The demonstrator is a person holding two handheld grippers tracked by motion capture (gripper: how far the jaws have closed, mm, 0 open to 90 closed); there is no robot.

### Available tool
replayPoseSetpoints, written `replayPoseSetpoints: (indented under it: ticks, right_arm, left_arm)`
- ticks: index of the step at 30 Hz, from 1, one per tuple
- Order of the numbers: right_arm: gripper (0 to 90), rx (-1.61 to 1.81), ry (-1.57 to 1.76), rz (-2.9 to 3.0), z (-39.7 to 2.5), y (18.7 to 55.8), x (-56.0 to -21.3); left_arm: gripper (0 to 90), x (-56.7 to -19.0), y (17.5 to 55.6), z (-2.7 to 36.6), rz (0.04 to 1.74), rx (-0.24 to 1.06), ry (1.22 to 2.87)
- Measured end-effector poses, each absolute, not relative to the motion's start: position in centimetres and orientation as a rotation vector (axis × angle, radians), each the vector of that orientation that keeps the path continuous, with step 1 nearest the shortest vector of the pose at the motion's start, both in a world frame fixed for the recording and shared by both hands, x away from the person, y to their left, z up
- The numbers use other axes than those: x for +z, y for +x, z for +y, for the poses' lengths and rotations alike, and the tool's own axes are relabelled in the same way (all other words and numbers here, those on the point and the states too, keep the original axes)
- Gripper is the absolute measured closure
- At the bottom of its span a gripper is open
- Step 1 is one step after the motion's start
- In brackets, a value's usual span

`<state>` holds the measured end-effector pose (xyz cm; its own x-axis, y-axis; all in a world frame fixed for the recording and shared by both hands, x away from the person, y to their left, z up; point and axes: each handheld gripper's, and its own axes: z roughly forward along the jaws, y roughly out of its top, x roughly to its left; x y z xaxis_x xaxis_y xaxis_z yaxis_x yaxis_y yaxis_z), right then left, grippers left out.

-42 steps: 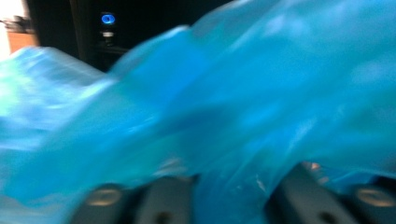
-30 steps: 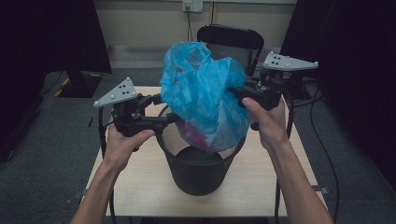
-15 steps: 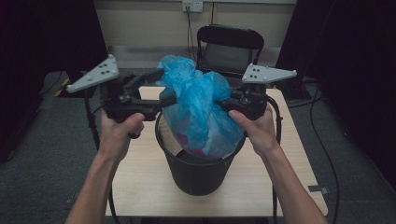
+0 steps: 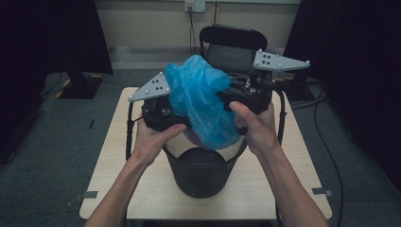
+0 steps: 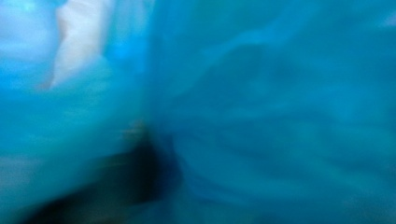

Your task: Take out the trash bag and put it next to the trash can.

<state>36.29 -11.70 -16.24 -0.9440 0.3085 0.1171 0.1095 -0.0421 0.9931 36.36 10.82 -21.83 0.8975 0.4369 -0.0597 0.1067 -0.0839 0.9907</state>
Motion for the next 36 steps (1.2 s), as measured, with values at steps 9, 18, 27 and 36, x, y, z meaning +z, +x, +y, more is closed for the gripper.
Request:
replayPoseSetpoints:
  ticks: [9, 18, 27, 36]
  right_arm:
    - [35.8, 1.920, 0.592, 2.069, -14.5, 36.5, -16.8]
    - [15.7, 1.943, 0.567, 2.225, -13.5, 38.3, -19.4]
    - [61.8, 2.013, 0.455, 2.233, -12.5, 39.2, -20.2]
    - [88.9, 1.984, 0.473, 2.188, -13.1, 39.1, -20.2]
  left_arm:
    - [90.0, -21.0, 36.4, 13.1, 0.417, 0.258, 1.569]
    - [90.0, -19.1, 36.0, 13.4, 0.359, 0.205, 1.480]
    - [90.0, -19.7, 36.8, 12.6, 0.323, 0.167, 1.475]
    - [65.0, -19.6, 36.8, 12.4, 0.371, 0.219, 1.488]
